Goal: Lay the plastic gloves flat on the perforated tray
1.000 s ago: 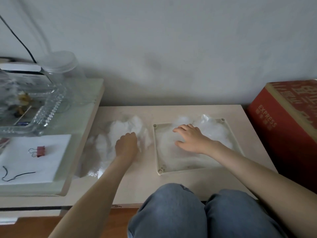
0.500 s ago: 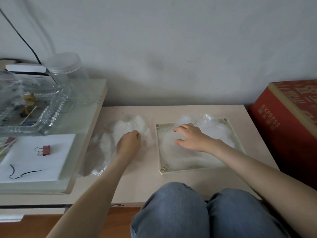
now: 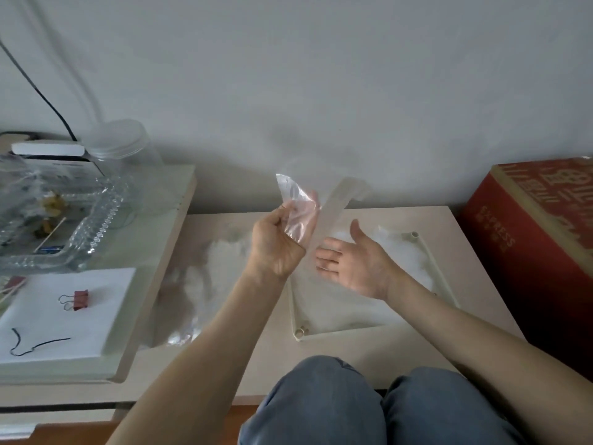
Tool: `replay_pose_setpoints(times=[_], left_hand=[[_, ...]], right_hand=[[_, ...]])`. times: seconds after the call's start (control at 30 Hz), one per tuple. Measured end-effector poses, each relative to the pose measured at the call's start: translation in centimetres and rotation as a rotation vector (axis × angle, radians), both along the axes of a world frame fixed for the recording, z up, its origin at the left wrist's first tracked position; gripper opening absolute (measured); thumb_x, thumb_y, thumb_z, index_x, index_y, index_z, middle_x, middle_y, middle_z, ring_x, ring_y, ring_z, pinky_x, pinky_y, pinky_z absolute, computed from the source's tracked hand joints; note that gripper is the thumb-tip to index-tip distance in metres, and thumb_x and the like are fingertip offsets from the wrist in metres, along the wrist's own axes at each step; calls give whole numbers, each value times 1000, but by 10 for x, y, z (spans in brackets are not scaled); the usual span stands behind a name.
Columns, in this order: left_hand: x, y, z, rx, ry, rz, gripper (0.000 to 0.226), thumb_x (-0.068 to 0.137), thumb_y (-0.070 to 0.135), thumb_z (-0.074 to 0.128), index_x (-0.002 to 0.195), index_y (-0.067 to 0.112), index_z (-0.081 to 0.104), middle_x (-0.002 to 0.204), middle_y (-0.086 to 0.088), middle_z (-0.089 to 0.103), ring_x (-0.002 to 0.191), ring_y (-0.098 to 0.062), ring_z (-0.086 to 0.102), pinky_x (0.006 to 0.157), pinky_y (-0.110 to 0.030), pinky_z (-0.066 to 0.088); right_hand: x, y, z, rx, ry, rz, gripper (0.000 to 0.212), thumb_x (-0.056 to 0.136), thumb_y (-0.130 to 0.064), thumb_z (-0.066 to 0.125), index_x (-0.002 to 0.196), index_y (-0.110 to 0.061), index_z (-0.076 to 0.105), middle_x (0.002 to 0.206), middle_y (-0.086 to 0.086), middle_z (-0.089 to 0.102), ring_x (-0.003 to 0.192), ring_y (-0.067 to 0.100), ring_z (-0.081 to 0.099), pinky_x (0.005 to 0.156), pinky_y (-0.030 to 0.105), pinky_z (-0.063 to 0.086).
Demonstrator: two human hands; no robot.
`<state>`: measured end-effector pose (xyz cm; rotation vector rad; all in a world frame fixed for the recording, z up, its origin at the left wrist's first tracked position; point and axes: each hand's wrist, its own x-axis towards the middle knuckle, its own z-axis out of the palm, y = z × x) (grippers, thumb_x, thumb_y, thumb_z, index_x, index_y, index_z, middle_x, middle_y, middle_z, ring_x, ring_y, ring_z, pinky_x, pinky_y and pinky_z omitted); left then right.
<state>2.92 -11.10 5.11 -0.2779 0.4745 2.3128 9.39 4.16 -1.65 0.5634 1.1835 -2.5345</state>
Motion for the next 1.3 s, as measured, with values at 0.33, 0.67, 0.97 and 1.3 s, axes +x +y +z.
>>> replay_pose_setpoints(times=[0.33,0.67,0.97,1.3], left_hand=[[13,37,-47,-168,-2,-32,35,92,-5,24,79,0,55,79,-16,66,65,-26,70,63,-35,60],[-7,27,-53,-639,418,-403,31,95,30,51,68,15,54,54,3,56,53,-14,59,51,-22,46],[-6,34,-66,-636,594,-482,84,85,74,21,99,4,65,93,-16,71,75,-27,69,67,-34,54],[-4,42,-85,-1302,1145,-326,21,98,22,48,79,16,55,56,3,56,42,-11,39,43,-20,35]], right_hand=[[13,40,-15,-38,170,-146,50,66,-31,84,109,-11,68,108,8,69,98,21,67,88,32,53],[30,59,2,280,79,-102,8,73,-7,69,69,-15,70,67,-3,66,63,10,68,58,20,54],[31,72,-5,453,69,-56,13,76,0,66,71,-11,65,69,3,64,65,18,62,61,23,53],[33,87,-10,466,61,153,45,72,-14,62,114,3,59,69,1,64,62,12,47,59,20,38]])
